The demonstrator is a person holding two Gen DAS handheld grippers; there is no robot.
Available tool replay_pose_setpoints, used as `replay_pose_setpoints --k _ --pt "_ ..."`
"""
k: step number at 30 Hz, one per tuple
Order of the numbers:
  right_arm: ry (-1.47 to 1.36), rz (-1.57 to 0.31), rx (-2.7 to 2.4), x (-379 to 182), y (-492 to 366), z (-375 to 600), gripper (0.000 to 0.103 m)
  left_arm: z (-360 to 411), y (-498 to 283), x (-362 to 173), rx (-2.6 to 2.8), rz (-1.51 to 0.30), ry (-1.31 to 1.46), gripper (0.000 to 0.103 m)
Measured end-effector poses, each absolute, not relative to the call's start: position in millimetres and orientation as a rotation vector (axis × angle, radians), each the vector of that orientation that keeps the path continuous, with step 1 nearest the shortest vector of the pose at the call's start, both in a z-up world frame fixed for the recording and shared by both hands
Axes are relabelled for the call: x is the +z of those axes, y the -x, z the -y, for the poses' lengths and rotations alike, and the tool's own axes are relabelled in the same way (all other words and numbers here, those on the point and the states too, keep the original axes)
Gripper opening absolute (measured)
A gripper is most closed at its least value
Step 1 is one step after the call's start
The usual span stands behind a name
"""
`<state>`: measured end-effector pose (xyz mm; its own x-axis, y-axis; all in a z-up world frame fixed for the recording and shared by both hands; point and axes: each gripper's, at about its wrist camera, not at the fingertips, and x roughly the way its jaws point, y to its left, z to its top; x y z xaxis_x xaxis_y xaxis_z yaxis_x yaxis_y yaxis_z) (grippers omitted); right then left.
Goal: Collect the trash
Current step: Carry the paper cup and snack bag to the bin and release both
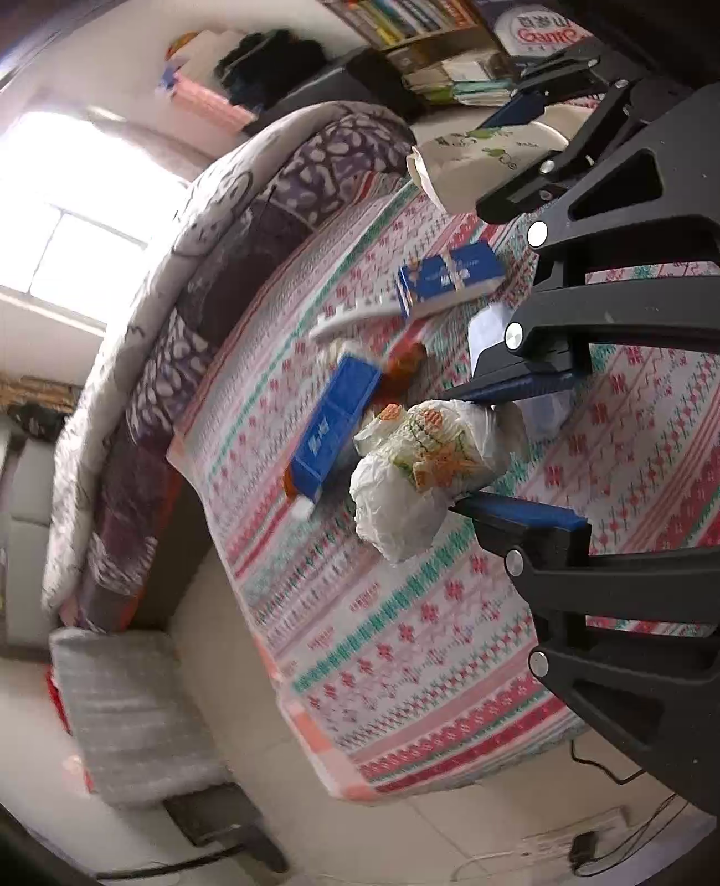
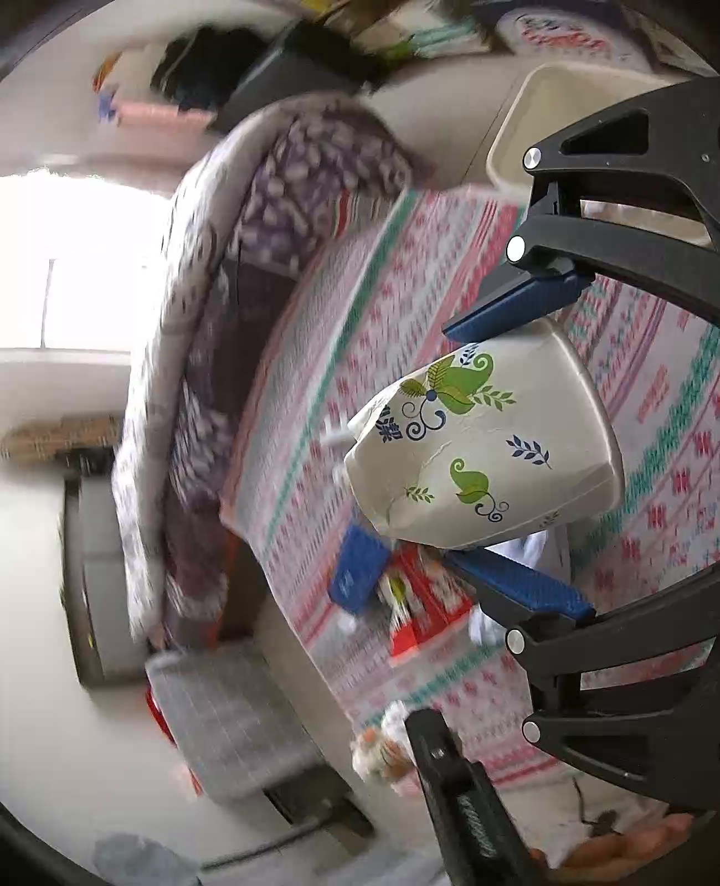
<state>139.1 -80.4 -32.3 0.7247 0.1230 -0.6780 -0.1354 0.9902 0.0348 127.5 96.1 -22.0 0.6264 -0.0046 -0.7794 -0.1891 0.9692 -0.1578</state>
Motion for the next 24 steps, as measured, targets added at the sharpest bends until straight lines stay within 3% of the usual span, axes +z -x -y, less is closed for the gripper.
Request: replay_pose_setpoints --k 10,24 --pt "-0.065 -0.755 -0.091 -33 -137 143 0.074 -30 -135 -16 0.057 -0.804 0.071 0.031" --pt "-0.120 -0.740 -0.270 -31 -120 217 0.075 39 -141 -24 -0.059 -0.816 0.028 0.031"
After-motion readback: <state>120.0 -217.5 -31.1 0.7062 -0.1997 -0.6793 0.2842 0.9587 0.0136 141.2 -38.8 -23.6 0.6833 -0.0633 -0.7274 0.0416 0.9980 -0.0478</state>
